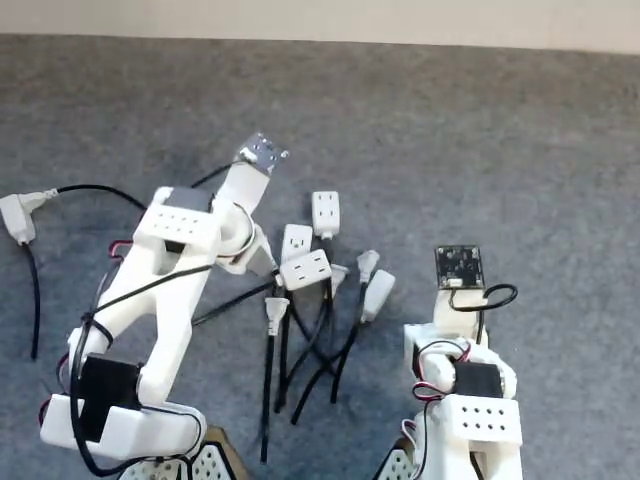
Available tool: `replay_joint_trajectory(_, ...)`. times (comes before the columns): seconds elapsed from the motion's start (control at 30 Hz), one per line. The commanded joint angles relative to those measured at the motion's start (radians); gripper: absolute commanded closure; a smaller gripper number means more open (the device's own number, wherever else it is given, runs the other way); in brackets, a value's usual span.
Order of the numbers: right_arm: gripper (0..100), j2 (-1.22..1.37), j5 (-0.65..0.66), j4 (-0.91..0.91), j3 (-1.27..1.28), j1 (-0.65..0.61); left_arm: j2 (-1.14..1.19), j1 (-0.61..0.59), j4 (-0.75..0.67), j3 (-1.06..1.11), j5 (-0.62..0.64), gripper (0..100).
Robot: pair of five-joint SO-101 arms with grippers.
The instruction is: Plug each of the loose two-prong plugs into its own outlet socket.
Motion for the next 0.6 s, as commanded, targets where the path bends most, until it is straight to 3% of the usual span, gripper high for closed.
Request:
replay_joint_trajectory(0.0,69.7,-0.013,-0.003,-0.022,-0.041,-0.015,-0.047,0.022,0.049,-0.073,-0.005,68)
replay_joint_trajectory(0.1,69.7,-0.013,-0.003,-0.022,-0.041,-0.027,-0.047,0.11,0.118,-0.108,-0.008,68)
replay_joint_trajectory(0.27,69.7,-0.013,-0.003,-0.022,-0.039,-0.051,-0.041,0.309,0.153,-0.111,-0.14,68)
replay_joint_trajectory(0.57,69.7,-0.013,-0.003,-0.019,-0.039,-0.051,0.01,0.351,0.026,-0.111,-0.149,68)
